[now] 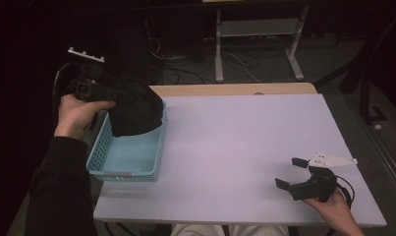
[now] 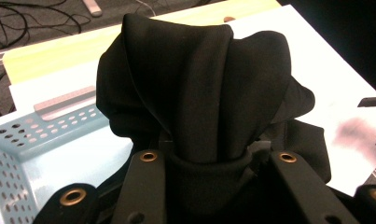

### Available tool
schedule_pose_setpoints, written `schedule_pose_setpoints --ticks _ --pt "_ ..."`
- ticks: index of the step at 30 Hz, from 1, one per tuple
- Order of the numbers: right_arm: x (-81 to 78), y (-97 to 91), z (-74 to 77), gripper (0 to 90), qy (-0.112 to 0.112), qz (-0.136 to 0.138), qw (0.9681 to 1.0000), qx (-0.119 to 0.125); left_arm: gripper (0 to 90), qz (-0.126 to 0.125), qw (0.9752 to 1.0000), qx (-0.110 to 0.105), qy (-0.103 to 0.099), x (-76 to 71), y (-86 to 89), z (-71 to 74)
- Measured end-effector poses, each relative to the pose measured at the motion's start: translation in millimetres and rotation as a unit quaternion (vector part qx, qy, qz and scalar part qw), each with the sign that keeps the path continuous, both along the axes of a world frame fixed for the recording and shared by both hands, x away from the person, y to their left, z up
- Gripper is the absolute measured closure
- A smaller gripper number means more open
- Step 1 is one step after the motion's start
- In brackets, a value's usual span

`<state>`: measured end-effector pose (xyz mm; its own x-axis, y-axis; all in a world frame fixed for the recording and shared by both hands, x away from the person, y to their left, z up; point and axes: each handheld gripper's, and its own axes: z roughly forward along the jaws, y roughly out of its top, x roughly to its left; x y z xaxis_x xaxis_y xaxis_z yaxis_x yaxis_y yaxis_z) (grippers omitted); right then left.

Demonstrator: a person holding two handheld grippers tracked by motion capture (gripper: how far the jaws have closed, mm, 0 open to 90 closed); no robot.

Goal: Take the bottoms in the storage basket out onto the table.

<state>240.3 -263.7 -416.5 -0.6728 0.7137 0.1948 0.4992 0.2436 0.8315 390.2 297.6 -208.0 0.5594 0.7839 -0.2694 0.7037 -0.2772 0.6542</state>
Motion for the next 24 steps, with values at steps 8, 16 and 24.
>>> schedule_pose_setpoints --ticks 8,16,24 --pt "0.3 -2.2 0.4 0.0 -0.002 -0.001 1.0 0.001 69.2 -0.009 0.9999 -0.01 -0.005 5.3 -12.1 1.3" --pt "0.1 -5.5 0.6 0.0 -0.001 -0.004 1.0 0.001 69.2 -0.022 0.9996 -0.015 -0.011 10.6 -28.7 5.2" --pt "-0.4 -6.4 1.1 0.0 -0.001 -0.005 1.0 0.002 69.2 -0.035 0.9991 -0.017 -0.018 14.5 -44.7 9.2"
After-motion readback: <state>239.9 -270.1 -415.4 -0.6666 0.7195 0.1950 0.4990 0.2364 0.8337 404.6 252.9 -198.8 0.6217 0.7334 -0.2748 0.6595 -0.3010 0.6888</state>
